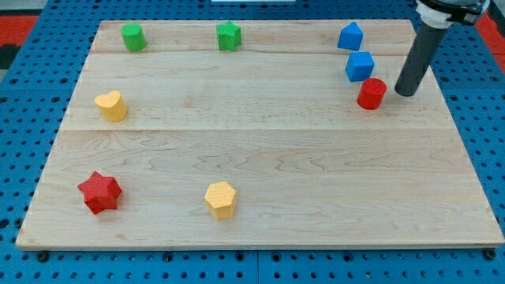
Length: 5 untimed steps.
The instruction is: Point your arm at the yellow hexagon
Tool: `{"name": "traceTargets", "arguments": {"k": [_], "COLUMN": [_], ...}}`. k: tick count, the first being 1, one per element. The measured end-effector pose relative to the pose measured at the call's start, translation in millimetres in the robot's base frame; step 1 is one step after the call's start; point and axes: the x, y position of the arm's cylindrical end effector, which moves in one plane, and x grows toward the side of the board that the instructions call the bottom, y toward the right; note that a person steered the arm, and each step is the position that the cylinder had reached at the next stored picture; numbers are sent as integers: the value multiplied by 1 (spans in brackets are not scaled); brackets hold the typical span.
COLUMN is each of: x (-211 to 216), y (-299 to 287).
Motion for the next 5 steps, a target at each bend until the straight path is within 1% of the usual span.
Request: {"name": "traceTargets", "arguments": {"k": [2,3,4,5], "x": [-2,-2,45,133], "y": [-25,-29,6,20]}}
